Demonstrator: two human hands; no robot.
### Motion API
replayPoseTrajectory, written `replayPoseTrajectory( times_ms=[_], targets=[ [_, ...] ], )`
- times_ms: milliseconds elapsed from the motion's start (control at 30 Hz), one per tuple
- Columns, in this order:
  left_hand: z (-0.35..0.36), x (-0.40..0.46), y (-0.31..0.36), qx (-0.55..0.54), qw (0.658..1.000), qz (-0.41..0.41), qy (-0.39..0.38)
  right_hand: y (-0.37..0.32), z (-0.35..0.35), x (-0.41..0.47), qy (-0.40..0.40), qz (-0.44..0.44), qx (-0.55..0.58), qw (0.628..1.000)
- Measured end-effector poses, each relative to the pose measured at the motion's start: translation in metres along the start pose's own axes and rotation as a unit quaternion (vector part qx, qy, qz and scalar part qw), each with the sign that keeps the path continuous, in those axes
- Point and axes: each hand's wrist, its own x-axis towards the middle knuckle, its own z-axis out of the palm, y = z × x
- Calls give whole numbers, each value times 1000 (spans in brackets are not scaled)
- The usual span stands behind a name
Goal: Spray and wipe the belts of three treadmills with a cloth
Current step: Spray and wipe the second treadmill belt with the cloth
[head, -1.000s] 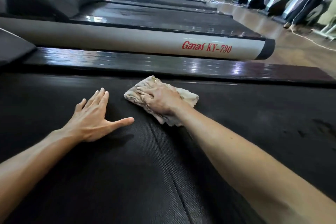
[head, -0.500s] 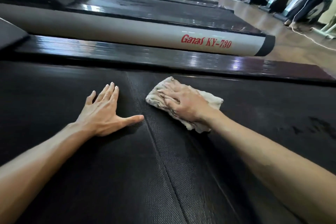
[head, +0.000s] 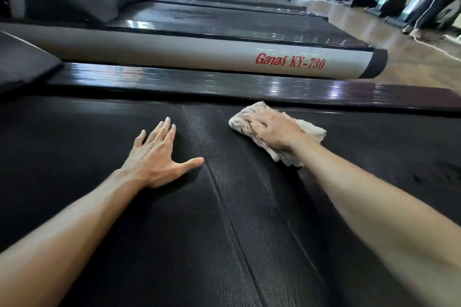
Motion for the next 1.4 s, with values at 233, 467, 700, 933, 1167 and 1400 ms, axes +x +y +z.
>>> replayPoseTrajectory(
  times_ms=[233, 467, 700, 933, 1167, 1400],
  targets=[
    [0, 22, 44, -38, 999, 27, 14, -8, 16, -16, -13, -108, 14, 994],
    [18, 19, 77, -15, 999, 50, 6, 2, 0, 16, 38, 20, -33, 999],
    [15, 20, 77, -19, 999, 44, -7, 44, 5, -26, -11, -120, 15, 993],
    [19, 19, 83, -9, 999, 33, 10, 15, 11, 12, 38, -39, -28, 998],
    [17, 5, 86, -28, 998, 51, 4, 79, -3, -38, 16, -15, 23, 999],
    [16, -18, 110, -36, 997, 60, -18, 31, 11, -58, 0, -100, -2, 995]
  ],
)
